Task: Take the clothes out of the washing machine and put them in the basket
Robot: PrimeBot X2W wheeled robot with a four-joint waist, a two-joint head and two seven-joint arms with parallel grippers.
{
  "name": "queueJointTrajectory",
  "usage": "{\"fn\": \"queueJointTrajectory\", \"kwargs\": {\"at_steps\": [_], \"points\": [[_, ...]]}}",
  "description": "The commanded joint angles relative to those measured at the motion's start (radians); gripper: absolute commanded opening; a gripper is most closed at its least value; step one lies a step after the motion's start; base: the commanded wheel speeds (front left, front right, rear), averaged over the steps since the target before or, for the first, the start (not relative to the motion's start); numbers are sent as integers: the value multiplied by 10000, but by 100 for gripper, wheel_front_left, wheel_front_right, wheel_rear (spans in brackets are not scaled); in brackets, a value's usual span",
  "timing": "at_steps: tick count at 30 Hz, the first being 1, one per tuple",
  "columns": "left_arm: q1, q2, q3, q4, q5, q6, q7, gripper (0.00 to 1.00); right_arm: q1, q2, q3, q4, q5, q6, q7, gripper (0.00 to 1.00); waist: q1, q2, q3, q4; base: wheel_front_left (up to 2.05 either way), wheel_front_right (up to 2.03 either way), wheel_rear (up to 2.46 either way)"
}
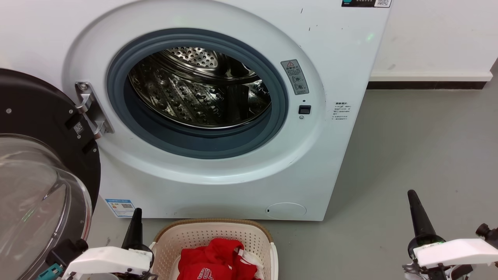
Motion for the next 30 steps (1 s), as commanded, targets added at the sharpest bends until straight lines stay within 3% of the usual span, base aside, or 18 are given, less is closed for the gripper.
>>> {"fn": "queueJointTrajectory", "kwargs": {"at_steps": [1,30], "points": [[-274,2,41,-66,-266,-63,79,0,-270,-67,-37,-38,292,-1,65,0,0,0,3,0,0,0,0],[-663,-1,308,125,-3308,-428,807,0,-757,-38,-323,439,3327,-1,826,0,0,0,86,1,0,0,0]]}}
